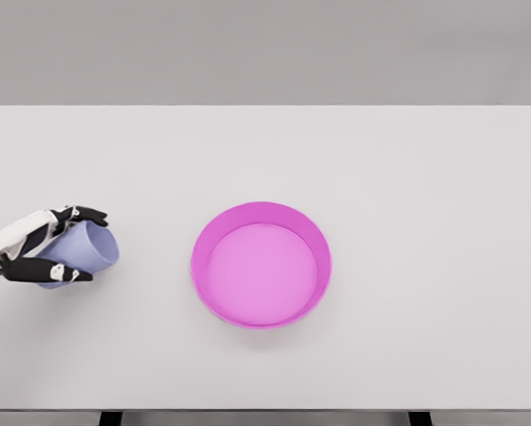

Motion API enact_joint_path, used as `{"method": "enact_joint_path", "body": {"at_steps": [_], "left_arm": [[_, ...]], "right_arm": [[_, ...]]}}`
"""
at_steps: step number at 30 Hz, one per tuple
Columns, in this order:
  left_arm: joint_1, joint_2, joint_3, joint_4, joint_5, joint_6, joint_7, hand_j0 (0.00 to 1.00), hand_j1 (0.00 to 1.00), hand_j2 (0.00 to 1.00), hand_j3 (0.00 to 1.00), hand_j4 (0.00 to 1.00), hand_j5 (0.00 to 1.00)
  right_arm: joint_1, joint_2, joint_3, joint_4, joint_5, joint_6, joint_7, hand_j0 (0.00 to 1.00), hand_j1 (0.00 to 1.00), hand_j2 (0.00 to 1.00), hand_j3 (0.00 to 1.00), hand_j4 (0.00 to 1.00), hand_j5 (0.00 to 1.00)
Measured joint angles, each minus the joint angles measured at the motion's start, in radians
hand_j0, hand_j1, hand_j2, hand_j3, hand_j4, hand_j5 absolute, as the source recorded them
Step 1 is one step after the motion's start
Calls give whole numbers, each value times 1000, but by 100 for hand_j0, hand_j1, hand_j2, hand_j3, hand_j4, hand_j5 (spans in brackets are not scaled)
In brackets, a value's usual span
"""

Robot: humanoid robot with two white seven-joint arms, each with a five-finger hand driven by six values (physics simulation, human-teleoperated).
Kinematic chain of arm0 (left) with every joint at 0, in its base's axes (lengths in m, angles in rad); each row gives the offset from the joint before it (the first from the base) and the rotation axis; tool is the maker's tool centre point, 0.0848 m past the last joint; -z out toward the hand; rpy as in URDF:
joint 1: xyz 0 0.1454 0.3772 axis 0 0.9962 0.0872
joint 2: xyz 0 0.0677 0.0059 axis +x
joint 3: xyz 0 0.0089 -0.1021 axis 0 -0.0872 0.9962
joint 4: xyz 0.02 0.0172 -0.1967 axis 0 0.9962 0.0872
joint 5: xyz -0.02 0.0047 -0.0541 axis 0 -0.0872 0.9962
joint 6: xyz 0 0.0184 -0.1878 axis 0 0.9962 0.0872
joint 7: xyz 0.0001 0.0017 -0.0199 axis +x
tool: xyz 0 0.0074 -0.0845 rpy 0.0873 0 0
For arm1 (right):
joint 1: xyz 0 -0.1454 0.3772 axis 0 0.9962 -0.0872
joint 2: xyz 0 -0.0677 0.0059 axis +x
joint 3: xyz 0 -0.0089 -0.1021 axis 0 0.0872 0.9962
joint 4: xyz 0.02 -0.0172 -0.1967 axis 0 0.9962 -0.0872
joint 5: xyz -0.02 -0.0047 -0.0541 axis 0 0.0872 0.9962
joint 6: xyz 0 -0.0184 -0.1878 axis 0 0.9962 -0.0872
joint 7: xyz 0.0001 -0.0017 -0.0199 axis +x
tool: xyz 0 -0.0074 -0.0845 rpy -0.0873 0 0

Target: Flip the cup with left arm and place it on the plate

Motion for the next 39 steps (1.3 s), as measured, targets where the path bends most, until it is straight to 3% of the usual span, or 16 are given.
{"method": "enact_joint_path", "body": {"at_steps": [5, 7, 14, 17, 21, 29, 39], "left_arm": [[-44, -62, -5, 0, 10, -59, 0, 60, 60, 60, 60, 60, 60], [-89, -88, -31, 0, 11, -70, 0, 60, 60, 60, 60, 60, 60], [-115, -157, -88, 0, 11, -117, -2, 60, 60, 60, 60, 60, 60], [-161, -190, -118, -1, 12, -151, -5, 60, 60, 60, 60, 60, 60], [-167, -218, -149, -1, 12, -204, -9, 60, 60, 60, 60, 60, 60], [-239, -312, -199, -1, 47, -251, -13, 60, 60, 60, 60, 60, 60], [-270, -496, -247, -1, 63, -276, -4, 60, 60, 60, 60, 60, 60]], "right_arm": [[0, 0, 0, 0, 0, 0, 0, 100, 100, 100, 100, 100, 100], [0, 0, 0, 0, 0, 0, 0, 100, 100, 100, 100, 100, 100], [0, 0, 0, 0, 0, 0, 0, 100, 100, 100, 100, 100, 100], [0, 0, 0, 0, 0, 0, 0, 100, 100, 100, 100, 100, 100], [0, 0, 0, 0, 0, 0, 0, 100, 100, 100, 100, 100, 100], [0, 0, 0, 0, 0, 0, 1, 100, 100, 100, 100, 100, 100], [0, 0, 0, 0, 0, 0, 0, 100, 100, 100, 100, 100, 100]]}}
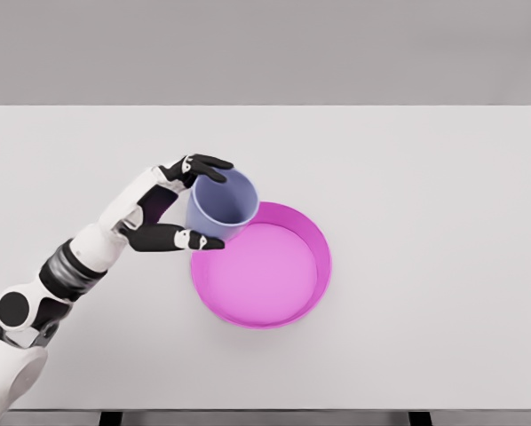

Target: Flip the cup with left arm and place it on the plate

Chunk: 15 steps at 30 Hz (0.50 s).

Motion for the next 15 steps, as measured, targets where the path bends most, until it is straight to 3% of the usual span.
{"method": "enact_joint_path", "body": {"at_steps": [6, 15], "left_arm": [[2, -104, -33, 1, 32, 3, 32, 62, 62, 62, 62, 62, 62], [9, -130, -91, 1, 46, 13, 182, 62, 62, 62, 62, 62, 62]], "right_arm": [[0, 0, 0, 0, 0, 0, 0, 100, 100, 100, 100, 100, 100], [0, 0, 0, 0, 0, 0, 0, 100, 100, 100, 100, 100, 100]]}}
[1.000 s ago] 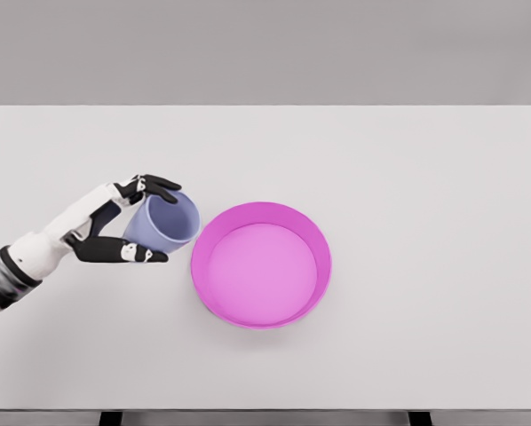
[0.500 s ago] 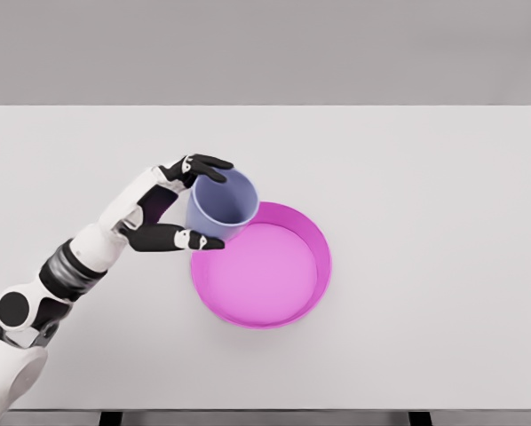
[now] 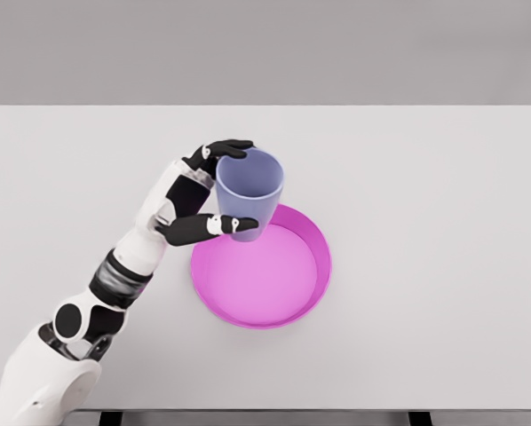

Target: Flip the cup with left arm and place it on the plate

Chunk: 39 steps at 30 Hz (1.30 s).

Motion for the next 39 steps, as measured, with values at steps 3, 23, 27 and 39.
{"method": "enact_joint_path", "body": {"at_steps": [3, 23, 27, 39], "left_arm": [[2, -1, -20, 0, -14, 9, 18, 62, 62, 62, 62, 62, 62], [21, -10, -54, 13, -61, 55, 81, 63, 63, 63, 63, 63, 63], [25, -10, -58, 20, -62, 56, 82, 63, 63, 63, 63, 63, 63], [29, -5, -67, 18, -62, 55, 84, 87, 87, 87, 87, 87, 87]], "right_arm": [[0, 0, 0, 0, 0, 0, 0, 100, 100, 100, 100, 100, 100], [0, 0, 0, 0, 0, 0, 0, 100, 100, 100, 100, 100, 100], [0, 0, 0, 0, 0, 0, 0, 100, 100, 100, 100, 100, 100], [0, 0, 0, 0, 0, 0, 0, 100, 100, 100, 100, 100, 100]]}}
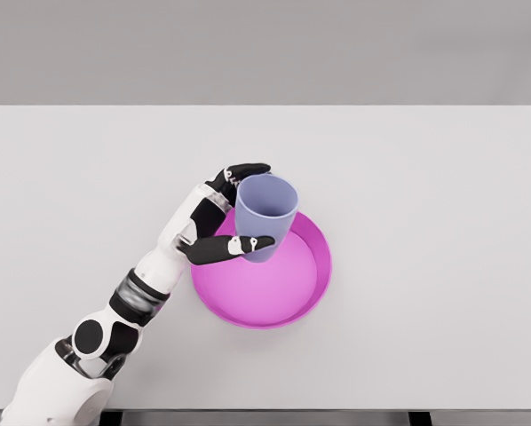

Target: Flip the cup with left arm and place it on the plate

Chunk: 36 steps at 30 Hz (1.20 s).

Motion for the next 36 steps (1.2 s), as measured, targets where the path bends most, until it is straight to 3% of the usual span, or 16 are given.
{"method": "enact_joint_path", "body": {"at_steps": [5, 29, 33, 36], "left_arm": [[2, 5, 1, -2, 0, 0, 1, 92, 92, 92, 92, 92, 92], [-12, 48, 13, -16, 27, -3, 18, 98, 98, 98, 98, 98, 98], [-48, 116, 16, -17, 46, -28, 14, 100, 100, 100, 100, 100, 100], [-69, 257, 9, -17, 46, -143, -6, 100, 100, 100, 100, 100, 100]], "right_arm": [[0, 0, 0, 0, 0, 0, 0, 100, 100, 100, 100, 100, 100], [0, 0, 0, 0, 0, 0, 0, 100, 100, 100, 100, 100, 100], [0, 0, 0, 0, 0, 0, 0, 100, 100, 100, 100, 100, 100], [0, 0, 0, 0, 0, 0, 0, 100, 100, 100, 100, 100, 100]]}}
